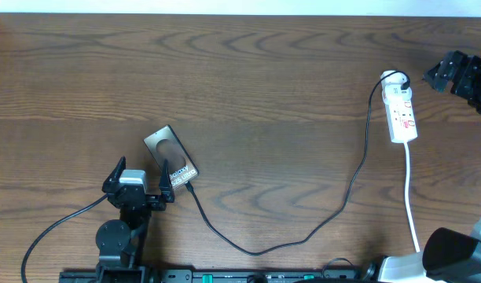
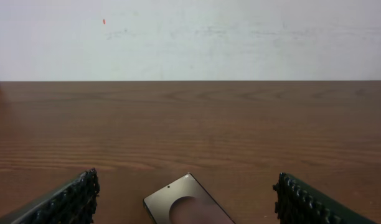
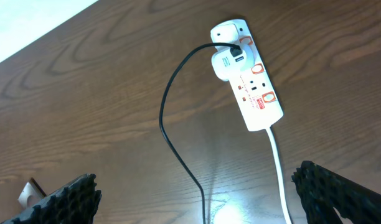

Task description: Plug charger to phone and switch on socket

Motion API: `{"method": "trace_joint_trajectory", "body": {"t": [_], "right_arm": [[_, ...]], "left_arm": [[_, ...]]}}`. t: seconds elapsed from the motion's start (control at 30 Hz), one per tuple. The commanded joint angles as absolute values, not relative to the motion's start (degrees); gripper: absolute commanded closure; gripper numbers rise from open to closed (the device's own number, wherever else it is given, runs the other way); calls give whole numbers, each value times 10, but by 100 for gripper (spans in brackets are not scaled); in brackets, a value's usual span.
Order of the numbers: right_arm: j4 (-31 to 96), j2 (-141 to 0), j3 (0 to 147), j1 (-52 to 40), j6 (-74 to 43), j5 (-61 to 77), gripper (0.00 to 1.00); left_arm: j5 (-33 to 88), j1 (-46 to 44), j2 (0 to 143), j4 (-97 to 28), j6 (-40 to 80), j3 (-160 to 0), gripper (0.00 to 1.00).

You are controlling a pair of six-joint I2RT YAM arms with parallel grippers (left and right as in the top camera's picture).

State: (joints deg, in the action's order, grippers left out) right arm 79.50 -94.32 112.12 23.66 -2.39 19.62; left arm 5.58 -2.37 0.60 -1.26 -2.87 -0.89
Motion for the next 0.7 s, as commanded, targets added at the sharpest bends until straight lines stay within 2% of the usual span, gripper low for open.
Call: {"method": "trace_joint_trajectory", "body": {"t": [0.0,0.43,0.67], "right_arm": [[795,-941,1126,234,-27,196,1],[795,-938,1125,234,-27,196,1],[795,-889,1125,222,-27,196,1]], "left_arm": [[55,-27,2,-38,-34,-2,12],[55,-27,2,-38,-34,-2,12],[55,-27,2,-38,-34,-2,12]]}}
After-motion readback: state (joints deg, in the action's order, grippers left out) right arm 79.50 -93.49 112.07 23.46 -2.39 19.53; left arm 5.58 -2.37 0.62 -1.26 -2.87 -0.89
